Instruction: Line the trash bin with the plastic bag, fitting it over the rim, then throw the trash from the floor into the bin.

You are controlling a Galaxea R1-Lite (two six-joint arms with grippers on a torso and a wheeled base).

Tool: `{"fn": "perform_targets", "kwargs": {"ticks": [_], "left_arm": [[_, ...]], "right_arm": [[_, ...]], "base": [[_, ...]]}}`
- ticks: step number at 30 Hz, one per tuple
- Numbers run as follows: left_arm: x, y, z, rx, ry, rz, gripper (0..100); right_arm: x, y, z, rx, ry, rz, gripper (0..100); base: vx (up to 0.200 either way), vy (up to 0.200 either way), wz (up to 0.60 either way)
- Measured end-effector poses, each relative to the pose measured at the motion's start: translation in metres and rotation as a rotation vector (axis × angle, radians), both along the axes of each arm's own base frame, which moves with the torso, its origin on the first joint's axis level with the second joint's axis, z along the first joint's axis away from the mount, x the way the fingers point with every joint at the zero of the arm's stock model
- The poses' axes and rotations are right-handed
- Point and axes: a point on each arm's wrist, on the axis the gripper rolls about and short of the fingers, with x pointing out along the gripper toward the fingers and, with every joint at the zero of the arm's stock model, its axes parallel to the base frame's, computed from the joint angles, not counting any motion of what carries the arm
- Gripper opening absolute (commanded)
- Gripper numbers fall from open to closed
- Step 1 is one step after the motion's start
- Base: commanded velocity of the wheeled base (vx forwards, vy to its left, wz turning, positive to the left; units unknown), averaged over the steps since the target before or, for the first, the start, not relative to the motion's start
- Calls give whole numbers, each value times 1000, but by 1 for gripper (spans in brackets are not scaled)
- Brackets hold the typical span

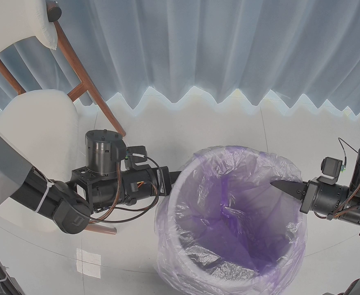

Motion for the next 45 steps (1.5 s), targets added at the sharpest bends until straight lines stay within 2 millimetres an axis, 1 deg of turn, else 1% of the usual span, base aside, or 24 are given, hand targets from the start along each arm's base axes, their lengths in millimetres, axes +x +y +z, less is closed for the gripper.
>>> {"fn": "perform_targets", "kwargs": {"ticks": [5,9,14,17,20,22,25,28,33,40,45], "left_arm": [[-3,4,-1,5,8,10,100],[-8,11,5,0,0,21,100],[-16,31,17,-12,-20,63,100],[-24,50,27,-22,-41,107,100],[-32,65,38,-37,-73,139,100],[-38,71,46,-48,-99,151,100],[-45,76,56,-49,-146,151,100],[-52,73,61,-13,-193,124,100],[-56,63,53,115,-219,67,100],[-50,36,43,169,-210,15,100],[-47,13,28,191,-179,-44,100]], "right_arm": [[0,-1,-1,1,1,-6,0],[1,-3,-1,-2,-1,-15,0],[2,-6,-2,-13,-2,-28,0],[3,-10,-4,-32,-9,-42,0],[5,-14,-8,-72,-22,-60,0],[7,-17,-12,-120,-42,-78,0],[10,-21,-19,-190,-54,-118,0],[14,-21,-23,-213,-43,-130,0],[22,-19,-27,-251,-48,-154,0],[36,-13,-32,-305,-66,-152,0],[46,-8,-32,-317,-82,-147,0]], "base": [[0,0,0],[0,0,0],[0,0,0],[0,0,0],[0,0,0],[0,0,0],[0,0,0],[0,0,0],[0,0,0],[0,0,0],[0,0,0]]}}
